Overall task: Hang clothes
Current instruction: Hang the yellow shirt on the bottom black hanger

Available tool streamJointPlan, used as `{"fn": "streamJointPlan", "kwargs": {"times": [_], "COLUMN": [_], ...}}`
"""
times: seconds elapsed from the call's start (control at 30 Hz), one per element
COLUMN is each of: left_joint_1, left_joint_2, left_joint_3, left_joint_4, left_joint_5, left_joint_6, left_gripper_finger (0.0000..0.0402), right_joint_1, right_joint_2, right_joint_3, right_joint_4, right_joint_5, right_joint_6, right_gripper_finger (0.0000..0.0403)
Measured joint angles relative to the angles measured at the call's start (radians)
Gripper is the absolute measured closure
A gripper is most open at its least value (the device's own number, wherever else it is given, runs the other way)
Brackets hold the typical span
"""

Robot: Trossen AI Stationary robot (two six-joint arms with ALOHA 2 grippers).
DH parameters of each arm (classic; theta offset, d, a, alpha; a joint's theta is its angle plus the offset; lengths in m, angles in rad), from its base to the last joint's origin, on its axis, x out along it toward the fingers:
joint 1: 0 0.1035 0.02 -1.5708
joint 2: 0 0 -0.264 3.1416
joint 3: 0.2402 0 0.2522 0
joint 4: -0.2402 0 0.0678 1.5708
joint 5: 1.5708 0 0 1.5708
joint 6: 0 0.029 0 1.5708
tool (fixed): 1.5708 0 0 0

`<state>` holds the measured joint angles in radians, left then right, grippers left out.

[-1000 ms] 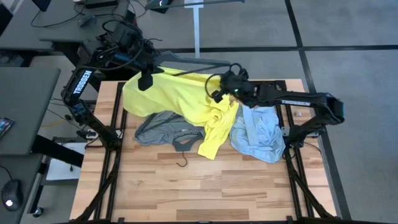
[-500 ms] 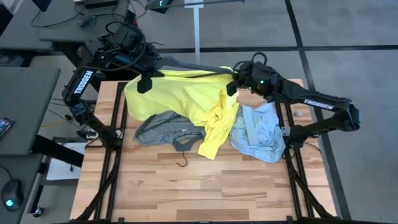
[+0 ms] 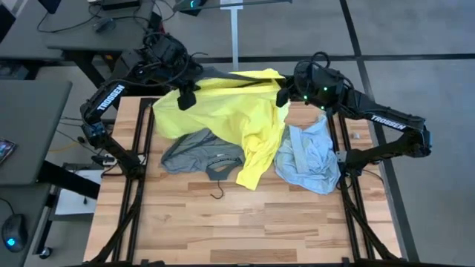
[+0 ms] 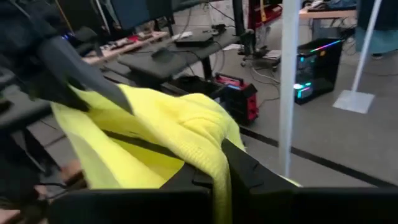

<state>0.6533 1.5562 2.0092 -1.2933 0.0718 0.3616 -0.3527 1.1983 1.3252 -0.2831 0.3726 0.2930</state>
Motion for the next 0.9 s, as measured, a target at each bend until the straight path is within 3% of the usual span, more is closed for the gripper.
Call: {"fn": "streamJointPlan", "kwargs": {"times": [0.27,0.5,0.67,0.9], "left_joint_1": [-0.019,-0.088,-0.08,-0.025], "left_joint_2": [0.027,0.083,0.073,0.045], "left_joint_3": [-0.001,-0.002,-0.002,-0.002], "left_joint_4": [0.061,0.086,0.172,0.174], "left_joint_5": [0.034,0.047,-0.044,-0.046], "left_joint_6": [-0.072,-0.058,-0.11,-0.142], "left_gripper_finger": [0.0391,0.0391,0.0391,0.0391], "right_joint_1": [0.072,0.091,0.159,0.219], "right_joint_2": [0.064,0.197,0.246,0.266], "right_joint_3": [0.006,0.102,0.128,0.129], "right_joint_4": [0.25,0.276,0.2,-0.059], "right_joint_5": [-0.031,-0.084,-0.069,-0.017], "right_joint_6": [0.032,0.02,-0.035,-0.06], "right_gripper_finger": [0.0403,0.0403,0.0403,0.0399]}}
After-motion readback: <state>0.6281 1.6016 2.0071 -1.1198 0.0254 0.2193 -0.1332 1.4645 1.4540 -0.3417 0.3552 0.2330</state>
